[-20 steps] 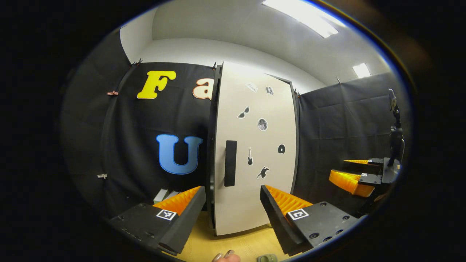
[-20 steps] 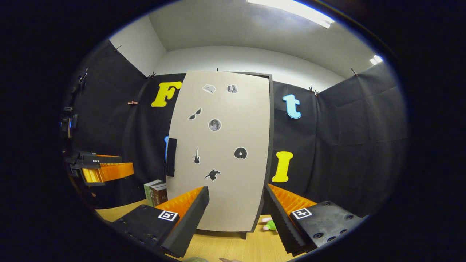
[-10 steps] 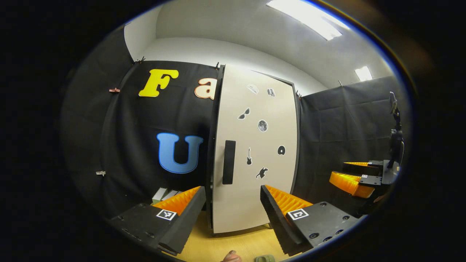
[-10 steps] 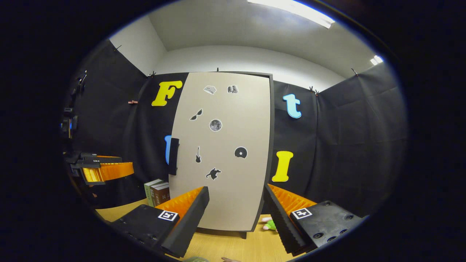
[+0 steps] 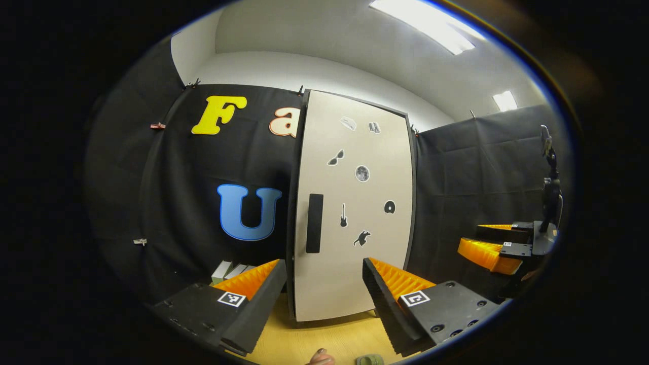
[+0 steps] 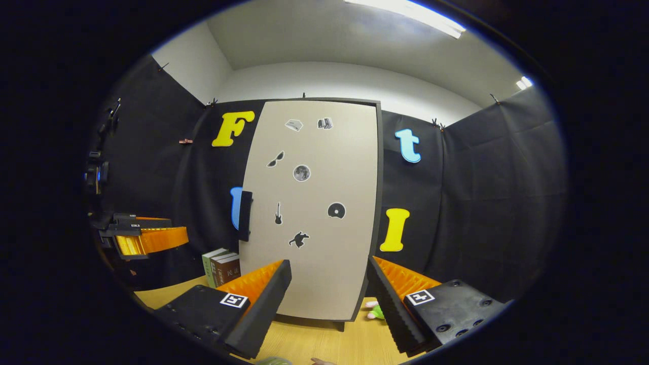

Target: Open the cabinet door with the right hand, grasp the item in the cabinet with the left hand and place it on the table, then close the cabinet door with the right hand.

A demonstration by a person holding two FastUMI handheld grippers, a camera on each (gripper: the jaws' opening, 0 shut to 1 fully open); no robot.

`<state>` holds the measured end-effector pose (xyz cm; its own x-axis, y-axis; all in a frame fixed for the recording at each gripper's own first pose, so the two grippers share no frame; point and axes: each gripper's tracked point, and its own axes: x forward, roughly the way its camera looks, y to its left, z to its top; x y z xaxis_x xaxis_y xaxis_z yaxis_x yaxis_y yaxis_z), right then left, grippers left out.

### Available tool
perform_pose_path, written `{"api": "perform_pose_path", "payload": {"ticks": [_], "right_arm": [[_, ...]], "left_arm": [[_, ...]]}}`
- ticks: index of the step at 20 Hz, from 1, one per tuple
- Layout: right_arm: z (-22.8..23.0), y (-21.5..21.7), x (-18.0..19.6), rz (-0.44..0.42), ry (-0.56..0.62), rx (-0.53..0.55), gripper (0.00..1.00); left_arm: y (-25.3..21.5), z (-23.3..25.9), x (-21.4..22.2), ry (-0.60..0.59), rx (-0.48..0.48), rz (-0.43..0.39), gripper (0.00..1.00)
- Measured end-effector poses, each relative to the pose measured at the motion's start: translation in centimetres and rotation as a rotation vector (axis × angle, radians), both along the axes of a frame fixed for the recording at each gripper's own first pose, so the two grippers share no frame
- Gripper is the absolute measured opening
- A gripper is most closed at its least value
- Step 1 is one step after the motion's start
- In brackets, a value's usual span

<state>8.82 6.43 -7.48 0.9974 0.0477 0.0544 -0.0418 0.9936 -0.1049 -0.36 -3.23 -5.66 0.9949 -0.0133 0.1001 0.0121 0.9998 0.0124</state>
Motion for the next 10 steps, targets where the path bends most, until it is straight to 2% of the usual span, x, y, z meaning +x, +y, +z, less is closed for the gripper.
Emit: {"api": "perform_pose_path", "payload": {"ticks": [10], "right_arm": [[-0.11, -0.02, -0.02, 0.000, 0.009, -0.001, 0.97]], "left_arm": [[0.11, -0.28, 0.03, 0.007, 0.004, 0.005, 0.95]]}}
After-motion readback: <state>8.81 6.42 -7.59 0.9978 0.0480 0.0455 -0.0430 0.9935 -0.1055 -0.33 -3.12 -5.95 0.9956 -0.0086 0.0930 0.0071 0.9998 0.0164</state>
